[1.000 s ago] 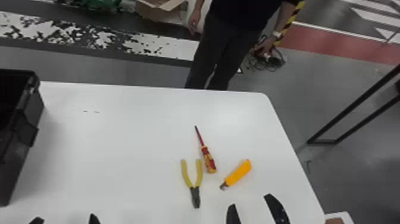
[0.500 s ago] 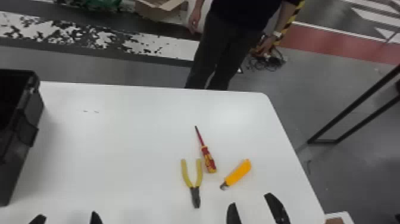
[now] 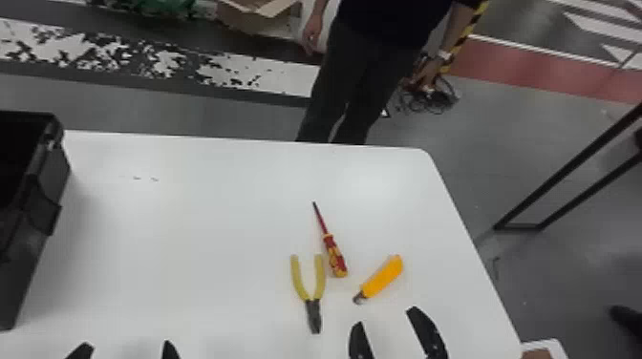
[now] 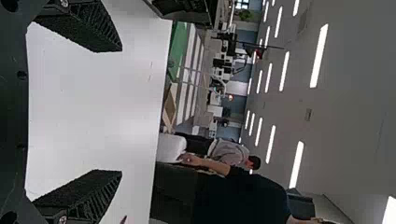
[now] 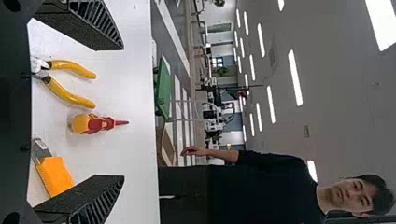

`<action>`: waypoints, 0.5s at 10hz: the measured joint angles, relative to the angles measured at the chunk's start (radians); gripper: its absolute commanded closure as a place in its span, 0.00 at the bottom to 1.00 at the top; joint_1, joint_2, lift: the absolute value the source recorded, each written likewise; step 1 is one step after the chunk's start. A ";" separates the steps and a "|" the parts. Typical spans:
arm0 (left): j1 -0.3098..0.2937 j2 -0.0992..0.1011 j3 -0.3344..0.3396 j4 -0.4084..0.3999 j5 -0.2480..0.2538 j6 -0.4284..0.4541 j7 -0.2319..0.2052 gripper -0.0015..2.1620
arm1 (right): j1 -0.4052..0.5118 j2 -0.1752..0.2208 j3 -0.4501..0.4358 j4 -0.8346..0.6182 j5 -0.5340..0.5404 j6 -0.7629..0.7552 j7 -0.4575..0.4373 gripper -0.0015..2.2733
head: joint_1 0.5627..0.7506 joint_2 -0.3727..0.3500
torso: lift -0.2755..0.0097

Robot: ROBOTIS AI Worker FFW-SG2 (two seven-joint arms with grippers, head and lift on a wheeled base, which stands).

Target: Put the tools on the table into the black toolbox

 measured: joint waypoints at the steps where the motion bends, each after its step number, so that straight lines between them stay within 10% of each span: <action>1: -0.001 0.000 -0.002 0.000 0.000 0.000 0.001 0.03 | 0.000 0.000 0.010 -0.021 0.000 0.058 -0.005 0.00 | 0.70 0.13 | 0.70; 5: 0.002 0.004 0.000 0.002 0.010 0.000 0.005 0.03 | -0.002 0.000 0.068 -0.171 0.026 0.365 -0.081 0.00 | 0.70 0.27 | 0.70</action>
